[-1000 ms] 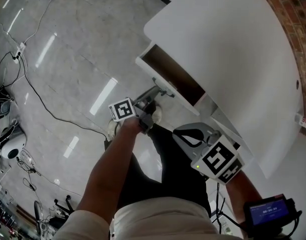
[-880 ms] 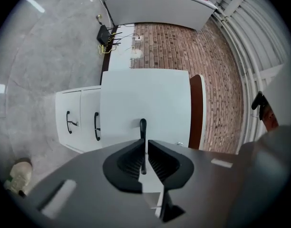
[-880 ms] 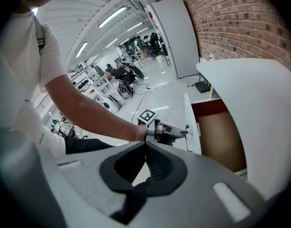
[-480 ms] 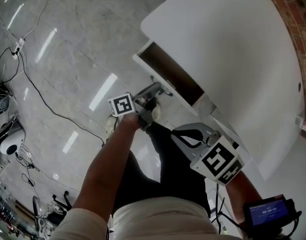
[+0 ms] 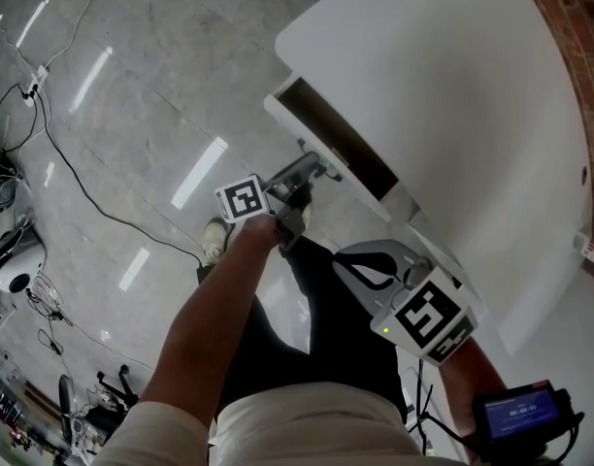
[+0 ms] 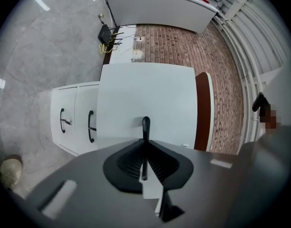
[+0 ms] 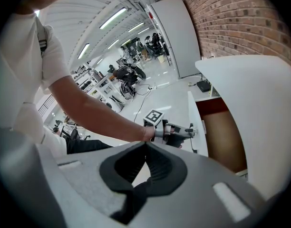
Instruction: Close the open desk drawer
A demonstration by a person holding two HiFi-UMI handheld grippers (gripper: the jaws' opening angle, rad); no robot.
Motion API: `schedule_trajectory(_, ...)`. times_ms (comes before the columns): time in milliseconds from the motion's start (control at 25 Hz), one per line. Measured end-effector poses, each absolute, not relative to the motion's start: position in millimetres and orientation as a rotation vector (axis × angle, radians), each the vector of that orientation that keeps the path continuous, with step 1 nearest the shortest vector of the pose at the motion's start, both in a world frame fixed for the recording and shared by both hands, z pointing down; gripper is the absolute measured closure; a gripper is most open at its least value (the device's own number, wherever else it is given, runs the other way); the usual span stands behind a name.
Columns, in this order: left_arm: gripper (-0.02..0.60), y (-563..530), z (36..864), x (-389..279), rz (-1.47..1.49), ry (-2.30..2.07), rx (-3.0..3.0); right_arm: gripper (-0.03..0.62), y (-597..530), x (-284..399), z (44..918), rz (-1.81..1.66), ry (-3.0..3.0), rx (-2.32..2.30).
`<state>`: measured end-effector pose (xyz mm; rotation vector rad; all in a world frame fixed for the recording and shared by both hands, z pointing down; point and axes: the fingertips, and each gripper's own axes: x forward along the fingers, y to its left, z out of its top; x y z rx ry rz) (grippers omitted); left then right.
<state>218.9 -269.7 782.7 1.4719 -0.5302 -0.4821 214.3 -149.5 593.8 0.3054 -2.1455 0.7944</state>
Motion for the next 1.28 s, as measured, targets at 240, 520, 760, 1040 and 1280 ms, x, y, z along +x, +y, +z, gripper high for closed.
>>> schedule_trajectory(240, 0.558, -289.4, 779.6, 238.5, -0.505, -0.513, 1.474, 0.591, -150.2, 221.5, 593.2, 0.797, -2.144, 0.316)
schedule_trajectory(520, 0.558, -310.8, 777.5, 258.2, -0.517, -0.507, 1.499, 0.591, -151.9, 229.4, 592.8, 0.806, -2.137, 0.341)
schedule_trajectory(760, 0.558, -322.5, 773.4, 266.2, -0.544, -0.492, 1.511, 0.591, -149.8, 233.8, 594.7, 0.816, -2.131, 0.364)
schedule_trajectory(1040, 0.557, -341.6, 771.0, 281.5, -0.563, -0.488, 1.518, 0.591, -154.0, 246.5, 596.9, 0.83, -2.123, 0.392)
schedule_trajectory(1280, 0.555, -342.4, 768.9, 285.4, -0.598, -0.461, 1.48, 0.591, -151.6, 250.2, 600.0, 0.841, -2.118, 0.403)
